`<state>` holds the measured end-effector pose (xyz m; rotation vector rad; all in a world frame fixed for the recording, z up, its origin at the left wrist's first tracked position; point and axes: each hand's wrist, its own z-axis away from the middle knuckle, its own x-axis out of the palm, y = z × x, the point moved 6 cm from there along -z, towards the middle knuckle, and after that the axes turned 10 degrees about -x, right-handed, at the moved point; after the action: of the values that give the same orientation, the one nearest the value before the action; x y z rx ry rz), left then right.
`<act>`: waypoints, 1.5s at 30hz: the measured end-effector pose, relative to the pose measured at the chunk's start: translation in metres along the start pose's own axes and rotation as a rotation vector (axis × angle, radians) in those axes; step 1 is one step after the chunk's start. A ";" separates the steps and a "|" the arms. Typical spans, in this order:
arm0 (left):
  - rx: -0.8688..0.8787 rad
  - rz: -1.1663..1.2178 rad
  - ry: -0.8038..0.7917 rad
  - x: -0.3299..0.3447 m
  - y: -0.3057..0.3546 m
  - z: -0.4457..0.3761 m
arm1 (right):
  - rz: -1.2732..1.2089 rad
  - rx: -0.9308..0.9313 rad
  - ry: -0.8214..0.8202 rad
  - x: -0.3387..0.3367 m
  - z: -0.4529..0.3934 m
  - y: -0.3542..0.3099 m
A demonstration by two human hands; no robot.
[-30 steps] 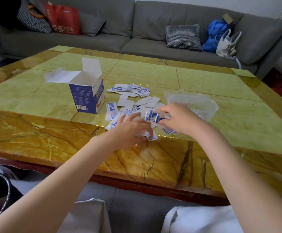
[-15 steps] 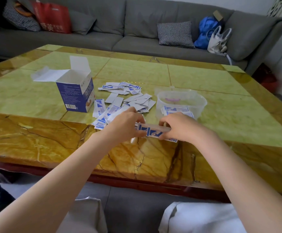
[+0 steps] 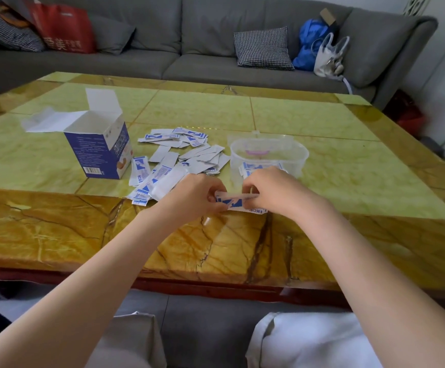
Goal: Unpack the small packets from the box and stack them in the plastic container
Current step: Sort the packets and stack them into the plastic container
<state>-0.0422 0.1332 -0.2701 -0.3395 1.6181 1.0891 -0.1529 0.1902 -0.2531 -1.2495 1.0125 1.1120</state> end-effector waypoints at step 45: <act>-0.096 -0.108 0.057 -0.006 -0.001 -0.001 | -0.157 0.046 -0.049 0.014 0.000 0.010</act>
<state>-0.0396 0.1297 -0.2652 -0.5194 1.5817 1.0853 -0.1600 0.1908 -0.2683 -1.2371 0.8831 0.9882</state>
